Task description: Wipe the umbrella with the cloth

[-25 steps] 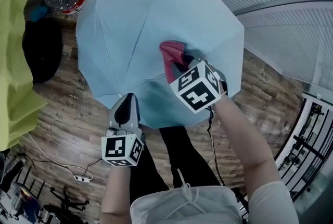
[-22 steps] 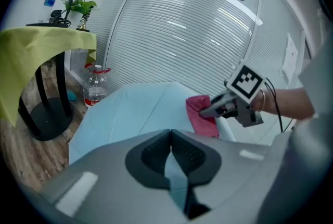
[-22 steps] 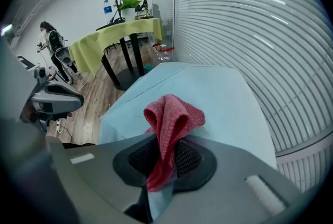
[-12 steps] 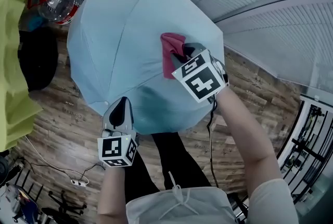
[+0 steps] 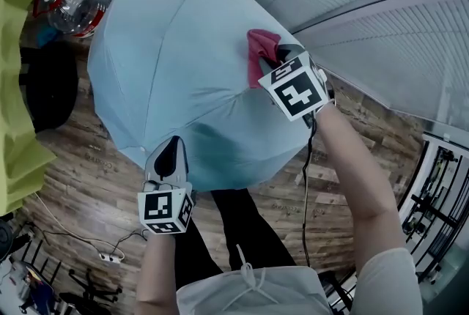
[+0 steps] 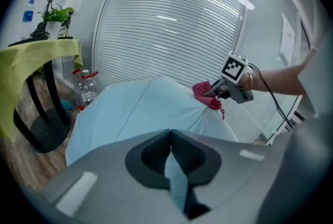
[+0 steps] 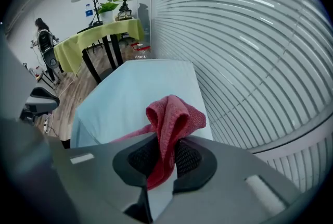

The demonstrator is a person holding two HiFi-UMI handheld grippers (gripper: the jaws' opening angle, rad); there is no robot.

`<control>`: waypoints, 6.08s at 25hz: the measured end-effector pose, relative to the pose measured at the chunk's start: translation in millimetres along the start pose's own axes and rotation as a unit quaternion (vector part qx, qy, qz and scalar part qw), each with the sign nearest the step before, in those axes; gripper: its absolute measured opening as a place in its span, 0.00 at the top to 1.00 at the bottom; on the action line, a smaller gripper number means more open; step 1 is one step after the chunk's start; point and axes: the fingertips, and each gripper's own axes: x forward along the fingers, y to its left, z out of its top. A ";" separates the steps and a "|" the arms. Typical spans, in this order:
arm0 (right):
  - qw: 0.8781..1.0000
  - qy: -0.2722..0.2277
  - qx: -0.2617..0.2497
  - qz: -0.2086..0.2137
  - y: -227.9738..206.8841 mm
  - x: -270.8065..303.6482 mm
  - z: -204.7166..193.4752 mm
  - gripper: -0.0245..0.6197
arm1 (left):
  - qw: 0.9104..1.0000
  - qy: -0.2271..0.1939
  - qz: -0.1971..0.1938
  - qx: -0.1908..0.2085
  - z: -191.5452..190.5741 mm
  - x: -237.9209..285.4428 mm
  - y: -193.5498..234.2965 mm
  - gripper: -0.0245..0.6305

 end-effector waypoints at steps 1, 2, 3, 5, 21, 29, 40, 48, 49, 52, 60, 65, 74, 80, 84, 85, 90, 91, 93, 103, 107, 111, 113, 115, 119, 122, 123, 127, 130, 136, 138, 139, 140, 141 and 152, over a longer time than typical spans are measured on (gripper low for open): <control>1.000 0.003 -0.006 -0.009 -6.7 2.6 -2.9 0.87 | 1.000 0.000 0.001 -0.002 -1.2 1.9 -0.8 0.95; 1.000 0.005 -0.013 -0.020 -13.3 5.9 -5.6 0.87 | 1.000 0.000 0.003 -0.003 -2.9 3.4 -1.2 0.95; 0.999 0.008 -0.017 -0.029 -19.6 9.8 -8.4 0.87 | 1.000 0.000 0.004 -0.004 -5.3 4.6 -1.1 0.95; 0.999 0.014 -0.015 -0.043 -30.6 17.3 -14.3 0.87 | 1.000 0.003 0.008 -0.006 -11.0 5.7 0.3 0.95; 0.985 0.071 0.009 -0.160 -100.2 19.8 -62.9 0.87 | 0.999 0.033 0.015 -0.013 -37.3 0.5 1.3 0.95; 0.983 0.017 -0.006 -0.184 -77.3 -40.3 -20.1 0.87 | 0.999 0.029 0.003 -0.020 -37.5 -19.8 5.9 0.95; 0.995 -0.041 -0.017 -0.086 149.7 -83.4 66.0 0.87 | 0.999 0.019 -0.029 -0.005 -48.9 -105.5 83.1 0.95; 0.999 -0.028 0.022 0.018 350.0 -30.5 85.5 0.87 | 0.999 0.034 -0.016 -0.017 -94.5 -165.4 177.0 0.95; 0.999 -0.021 0.032 0.024 367.9 -21.2 81.2 0.87 | 0.999 0.036 -0.016 -0.019 -100.4 -170.9 185.1 0.95; 0.998 0.010 0.052 0.040 413.1 6.6 63.0 0.87 | 0.999 0.039 -0.022 -0.025 -116.4 -183.9 205.9 0.95; 0.993 0.068 0.079 0.050 447.9 70.9 31.1 0.87 | 0.998 0.038 0.001 -0.048 -151.6 -190.6 259.8 0.95; 0.994 0.071 0.062 0.052 447.6 89.3 29.4 0.87 | 0.997 0.041 0.029 -0.062 -165.1 -187.8 273.4 0.95; 0.993 0.051 0.031 0.101 418.7 84.3 8.9 0.87 | 0.993 0.034 0.073 -0.090 -160.5 -168.0 235.4 0.95; 0.991 0.052 0.038 0.114 379.8 68.9 -11.0 0.87 | 0.991 0.027 0.077 -0.105 -144.4 -142.4 191.6 0.95; 0.993 0.047 0.029 0.109 350.3 57.7 -19.5 0.87 | 0.992 0.028 0.068 -0.103 -135.6 -127.0 159.1 0.95; 0.993 0.046 0.027 0.110 343.3 54.9 -21.3 0.87 | 0.992 0.029 0.065 -0.101 -134.5 -122.7 150.3 0.95; 0.992 0.040 0.014 0.118 304.0 38.8 -24.5 0.87 | 0.994 0.039 0.045 -0.088 -125.3 -95.5 103.0 0.95; 0.992 0.037 0.011 0.117 294.1 36.3 -24.6 0.87 | 0.995 0.040 0.039 -0.086 -122.6 -89.1 93.7 0.95; 0.993 0.030 0.007 0.114 275.5 31.4 -25.4 0.87 | 0.995 0.041 0.030 -0.080 -117.7 -77.1 77.2 0.95; 0.994 -0.023 0.008 0.103 198.3 -3.6 -32.5 0.87 | 0.996 0.042 0.032 -0.075 -83.2 -35.3 13.5 0.95; 0.994 -0.032 0.019 0.106 164.2 -18.8 -39.9 0.87 | 0.995 0.046 0.037 -0.080 -71.0 -20.8 -17.5 0.95; 0.992 -0.046 0.034 0.112 130.6 -30.7 -49.0 0.87 | 0.995 0.049 0.030 -0.082 -58.2 -0.8 -54.1 0.95; 0.991 -0.054 0.033 0.114 114.7 -35.2 -53.1 0.87 | 0.995 0.053 0.025 -0.077 -51.2 10.8 -72.6 0.95; 0.992 -0.060 0.029 0.111 98.1 -38.3 -57.0 0.87 | 0.996 0.056 0.022 -0.071 -43.9 21.3 -88.2 0.95; 0.994 -0.051 0.038 0.087 56.3 -39.5 -72.0 0.87 | 0.995 0.059 0.014 -0.074 -35.2 37.2 -113.5 0.95; 0.995 -0.035 0.047 0.079 30.6 -34.1 -89.9 0.87 | 0.995 0.067 0.005 -0.072 -34.3 48.3 -132.4 0.95; 0.995 -0.031 0.050 0.078 23.5 -31.9 -95.8 0.87 | 0.995 0.069 0.002 -0.068 -33.4 52.5 -138.8 0.95; 0.995 -0.022 0.068 0.065 -2.4 -21.3 -115.9 0.87 | 0.996 0.075 -0.007 -0.052 -32.0 67.5 -156.2 0.95; 0.996 -0.019 0.079 0.045 -18.9 -15.6 -124.3 0.87 | 0.996 0.078 -0.012 -0.046 -34.3 73.7 -162.2 0.95; 0.995 -0.010 0.096 0.023 -47.5 -5.9 -138.3 0.87 | 0.995 0.092 -0.035 -0.034 -47.5 85.6 -187.6 0.95; 0.995 -0.004 0.096 0.008 -59.1 -5.0 -142.7 0.87 | 0.994 0.097 -0.042 -0.031 -51.5 87.2 -196.0 0.95; 0.996 -0.001 0.093 -0.001 -64.8 -6.1 -145.6 0.87 | 0.994 0.099 -0.045 -0.029 -53.5 86.9 -200.3 0.95; 0.996 0.001 0.088 -0.010 -70.2 -7.8 -148.7 0.87 | 0.993 0.101 -0.047 -0.025 -55.3 86.2 -204.2 0.95; 0.996 0.003 0.085 -0.018 -75.1 -9.8 -151.8 0.87 | 0.993 0.102 -0.050 -0.020 -56.9 85.7 -207.7 0.95; 0.992 -0.026 0.119 -0.040 -43.5 -67.5 -145.6 0.87 | 0.994 0.082 -0.075 -0.012 -66.2 48.9 -189.6 0.95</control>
